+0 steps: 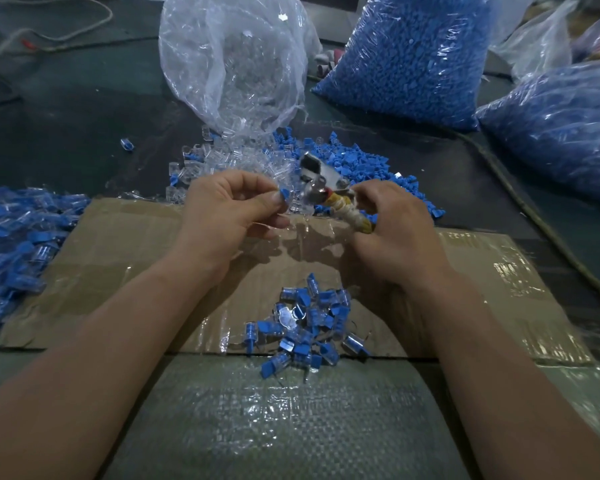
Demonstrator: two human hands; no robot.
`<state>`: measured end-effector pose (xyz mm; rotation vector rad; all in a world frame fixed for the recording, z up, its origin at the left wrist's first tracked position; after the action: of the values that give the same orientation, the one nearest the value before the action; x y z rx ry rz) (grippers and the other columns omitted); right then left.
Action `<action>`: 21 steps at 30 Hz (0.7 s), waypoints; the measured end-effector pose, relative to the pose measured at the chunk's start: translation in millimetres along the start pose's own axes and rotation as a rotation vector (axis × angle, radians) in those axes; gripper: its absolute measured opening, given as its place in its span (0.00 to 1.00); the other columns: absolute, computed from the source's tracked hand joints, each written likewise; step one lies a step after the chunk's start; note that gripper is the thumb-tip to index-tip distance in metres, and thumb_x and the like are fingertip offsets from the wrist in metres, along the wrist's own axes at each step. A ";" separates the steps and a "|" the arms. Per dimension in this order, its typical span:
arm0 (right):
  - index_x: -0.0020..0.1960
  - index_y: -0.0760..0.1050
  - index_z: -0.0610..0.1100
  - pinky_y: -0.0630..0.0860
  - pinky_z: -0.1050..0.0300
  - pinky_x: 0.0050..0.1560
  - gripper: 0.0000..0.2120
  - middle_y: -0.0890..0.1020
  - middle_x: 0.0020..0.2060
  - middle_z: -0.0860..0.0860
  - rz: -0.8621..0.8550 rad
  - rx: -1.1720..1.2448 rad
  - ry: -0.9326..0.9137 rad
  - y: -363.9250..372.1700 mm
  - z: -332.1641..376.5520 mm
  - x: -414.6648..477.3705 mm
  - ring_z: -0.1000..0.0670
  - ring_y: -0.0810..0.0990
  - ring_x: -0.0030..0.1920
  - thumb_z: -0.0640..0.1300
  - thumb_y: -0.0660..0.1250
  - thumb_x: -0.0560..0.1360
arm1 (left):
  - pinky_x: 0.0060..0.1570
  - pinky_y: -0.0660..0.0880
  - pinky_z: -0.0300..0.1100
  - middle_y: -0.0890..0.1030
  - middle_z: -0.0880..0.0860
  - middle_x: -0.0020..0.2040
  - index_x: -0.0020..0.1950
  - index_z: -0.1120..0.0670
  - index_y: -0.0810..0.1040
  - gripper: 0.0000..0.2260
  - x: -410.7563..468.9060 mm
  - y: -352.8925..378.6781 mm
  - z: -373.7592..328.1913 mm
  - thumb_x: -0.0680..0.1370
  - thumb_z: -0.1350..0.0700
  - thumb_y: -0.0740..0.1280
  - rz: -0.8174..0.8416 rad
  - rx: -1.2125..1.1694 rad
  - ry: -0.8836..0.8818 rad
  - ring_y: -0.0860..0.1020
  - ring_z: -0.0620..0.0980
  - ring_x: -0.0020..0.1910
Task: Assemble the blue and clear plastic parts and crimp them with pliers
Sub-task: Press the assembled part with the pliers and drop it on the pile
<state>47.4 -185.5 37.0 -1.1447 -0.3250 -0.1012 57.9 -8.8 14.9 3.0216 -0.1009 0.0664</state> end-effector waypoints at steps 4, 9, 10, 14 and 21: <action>0.56 0.75 0.44 0.66 0.59 0.47 0.18 0.77 0.48 0.49 -0.103 0.004 0.134 -11.6 -23.7 1.3 0.48 0.75 0.50 0.46 0.72 0.68 | 0.21 0.70 0.32 0.80 0.50 0.28 0.36 0.56 0.79 0.05 -5.3 13.6 3.8 0.62 0.59 0.70 0.195 0.092 -0.060 0.74 0.41 0.23; 0.56 0.75 0.44 0.69 0.56 0.48 0.24 0.79 0.50 0.48 -0.095 -0.006 0.308 -17.1 -54.1 1.1 0.47 0.76 0.51 0.54 0.74 0.65 | 0.23 0.69 0.31 0.82 0.52 0.32 0.35 0.55 0.82 0.03 -17.9 31.3 4.7 0.63 0.60 0.71 0.437 0.100 -0.100 0.73 0.42 0.26; 0.56 0.75 0.44 0.69 0.55 0.48 0.24 0.79 0.51 0.47 -0.088 -0.016 0.336 -17.7 -58.8 1.0 0.47 0.76 0.52 0.55 0.74 0.65 | 0.25 0.69 0.32 0.82 0.51 0.32 0.35 0.55 0.82 0.03 -20.4 34.0 4.9 0.63 0.61 0.72 0.480 0.111 -0.103 0.74 0.43 0.27; 0.56 0.74 0.43 0.69 0.55 0.46 0.26 0.79 0.50 0.46 -0.045 -0.034 0.409 -17.3 -70.0 0.5 0.47 0.75 0.48 0.56 0.74 0.65 | 0.32 0.76 0.33 0.82 0.52 0.32 0.33 0.57 0.82 0.03 -30.8 45.2 4.5 0.61 0.63 0.72 0.623 0.134 -0.128 0.79 0.45 0.31; 0.60 0.72 0.43 0.69 0.54 0.48 0.30 0.77 0.54 0.46 0.023 -0.061 0.479 -12.1 -79.0 -1.3 0.45 0.75 0.53 0.57 0.74 0.64 | 0.26 0.73 0.37 0.81 0.53 0.33 0.36 0.57 0.82 0.02 -27.1 36.5 8.2 0.66 0.61 0.70 0.442 -0.004 -0.199 0.75 0.47 0.28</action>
<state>59.2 -262.2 17.8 -1.1456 0.1179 -0.3600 28.7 -44.2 9.7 2.9313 -0.7799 -0.1959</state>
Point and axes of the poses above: each hand's wrist, its own x-axis towards the middle knuckle, its own y-axis out of the palm, z = x × y, the point moved 8 cm from there along x, towards the middle knuckle
